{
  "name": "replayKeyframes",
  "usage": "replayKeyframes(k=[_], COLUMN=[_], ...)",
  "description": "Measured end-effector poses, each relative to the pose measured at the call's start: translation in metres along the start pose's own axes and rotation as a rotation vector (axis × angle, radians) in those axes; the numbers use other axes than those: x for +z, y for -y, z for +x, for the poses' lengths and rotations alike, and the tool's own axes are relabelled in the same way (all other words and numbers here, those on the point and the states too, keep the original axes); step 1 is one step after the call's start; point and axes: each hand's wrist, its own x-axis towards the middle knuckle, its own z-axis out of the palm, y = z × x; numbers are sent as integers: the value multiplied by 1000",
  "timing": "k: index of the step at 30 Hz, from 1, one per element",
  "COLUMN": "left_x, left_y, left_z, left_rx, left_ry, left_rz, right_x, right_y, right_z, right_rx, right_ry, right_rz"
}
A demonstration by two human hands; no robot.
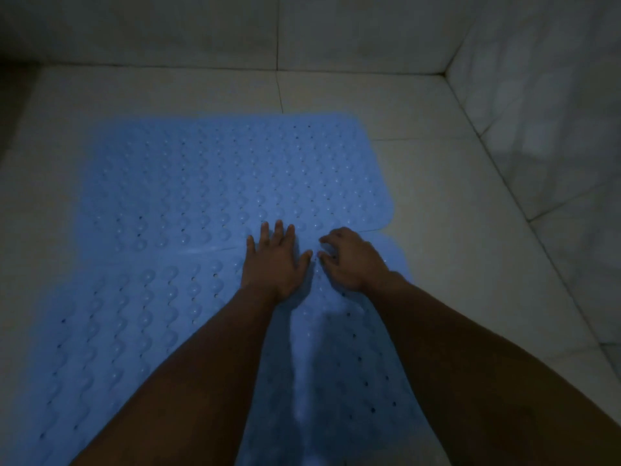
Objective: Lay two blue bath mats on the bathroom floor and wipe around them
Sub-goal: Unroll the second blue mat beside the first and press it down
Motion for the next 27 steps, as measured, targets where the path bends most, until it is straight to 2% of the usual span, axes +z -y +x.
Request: replayKeyframes(k=[2, 8, 11, 17, 22, 27], left_x=[-3, 16, 24, 32, 37, 37], left_y=[1, 9, 19, 36, 40, 36], left_z=[-13, -32, -31, -13, 0, 2], left_rx=[13, 57, 56, 131, 184, 159], left_ry=[-114, -220, -234, -375, -414, -383], left_rz=[46, 106, 81, 84, 109, 73], right_x=[12, 55, 64, 78, 80, 82], right_y=[9, 8, 5, 4, 1, -1], right_z=[-7, -23, -24, -29, -30, -29], right_rx=[-2, -8, -20, -71, -78, -80], right_ry=[0, 99, 47, -205, -241, -247], right_rz=[-62, -199, -225, -257, -247, -236])
